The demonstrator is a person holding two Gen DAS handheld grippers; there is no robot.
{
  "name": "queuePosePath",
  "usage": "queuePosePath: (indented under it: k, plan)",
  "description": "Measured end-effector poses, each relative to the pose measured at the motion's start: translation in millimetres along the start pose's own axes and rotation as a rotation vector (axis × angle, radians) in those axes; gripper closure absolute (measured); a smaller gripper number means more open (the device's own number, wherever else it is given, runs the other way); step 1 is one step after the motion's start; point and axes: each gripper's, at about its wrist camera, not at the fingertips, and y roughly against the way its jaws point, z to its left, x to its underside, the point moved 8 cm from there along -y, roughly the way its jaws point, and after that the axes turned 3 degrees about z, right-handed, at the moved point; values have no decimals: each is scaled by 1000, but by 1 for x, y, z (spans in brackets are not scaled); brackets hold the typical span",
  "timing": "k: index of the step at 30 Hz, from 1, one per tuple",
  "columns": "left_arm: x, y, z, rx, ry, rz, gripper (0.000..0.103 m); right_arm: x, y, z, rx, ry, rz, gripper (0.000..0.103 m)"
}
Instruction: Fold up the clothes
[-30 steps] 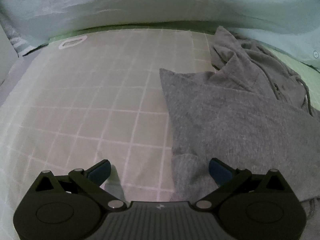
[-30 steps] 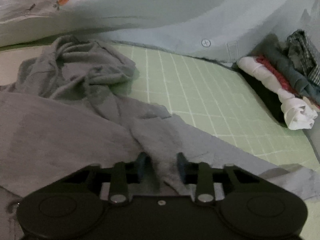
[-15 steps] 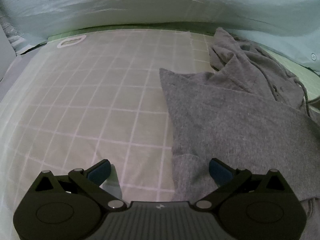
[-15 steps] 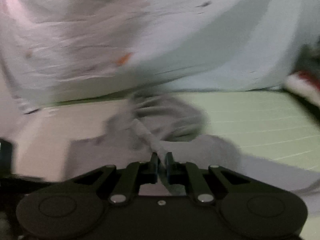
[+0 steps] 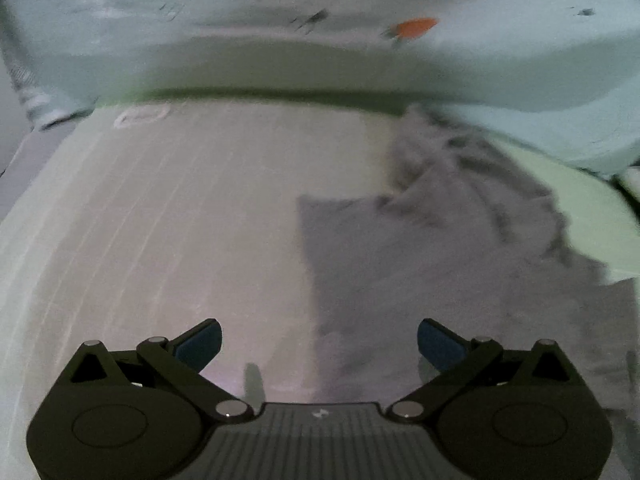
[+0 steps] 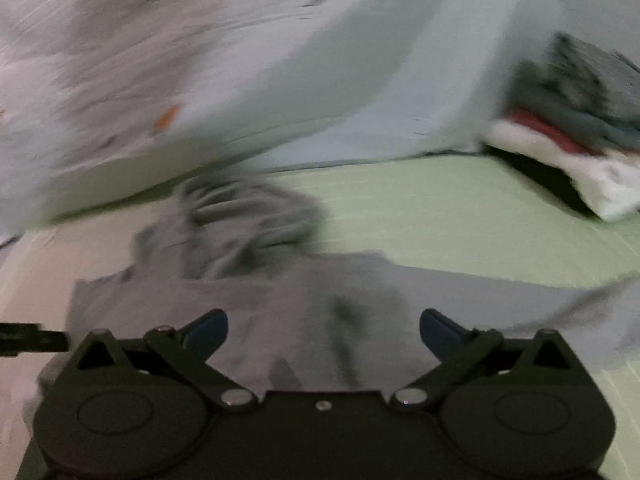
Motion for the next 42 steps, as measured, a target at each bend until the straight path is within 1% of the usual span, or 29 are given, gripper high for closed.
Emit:
queuePosePath:
  k: [3,6,7,10,12,13,14,15,16,17,19,22,24,27,29,32,33,35,36,37,38,39,40,41,42]
  plan:
    - [-6,10,-33,64,-84,-30,2,6,2,-28,58,-52,13,0]
    - [-6,10,-66,133,-177,-28,10,14,1,-48,85,-82,38,0]
    - [-4,7,-77,146,-205,-14,13,16,0,-52,90,-86,45,0]
    - [6,-6,-106,186,-283,44,30,20,-1,-62,112,-83,58,0]
    - [15,-15,-114,199,-305,82,37,24,-2,-68,121,-87,65,0]
    - [18,-19,-117,205,-311,97,46,26,-2,-71,124,-90,68,0]
    - [21,-22,-121,211,-317,112,62,27,-2,-73,127,-94,72,0]
    - [24,-24,-123,215,-322,118,73,29,-3,-75,130,-97,76,0]
    - [27,-26,-125,219,-327,123,86,31,-4,-77,133,-101,81,0]
    - [26,-26,-125,207,-337,113,93,32,-4,-78,136,-103,86,0]
    - [24,-21,-125,213,-341,94,95,35,-6,-80,142,-105,97,0]
    - [17,-4,-118,226,-308,45,96,41,-11,-79,162,-81,136,0]
    - [10,8,-109,208,-296,-2,97,45,-14,-77,176,-61,155,0]
    - [0,27,-84,164,-227,-58,97,49,-15,-73,176,-50,168,0]
    - [-6,34,-61,116,-173,-81,97,51,-17,-69,177,-38,175,0]
    - [-2,32,-28,25,-115,-78,96,53,-21,-63,179,-16,190,0]
    - [2,27,-17,1,-87,-50,94,54,-24,-61,181,-9,200,0]
    - [11,15,-5,-10,-47,13,89,56,-28,-56,184,4,220,0]
    - [16,10,1,-16,-27,45,84,57,-30,-54,185,12,229,0]
    - [19,9,3,-17,-21,61,71,58,-30,-52,185,19,234,0]
    - [20,9,3,-13,-22,64,60,58,-30,-50,182,23,237,0]
    - [20,10,3,-10,-26,63,54,58,-30,-49,178,23,238,0]
    - [19,13,-1,-4,-38,55,42,58,-29,-49,175,20,237,0]
    - [18,16,-4,3,-51,47,33,57,-28,-49,174,16,234,0]
    - [17,19,-7,2,-65,35,31,56,-27,-50,173,12,229,0]
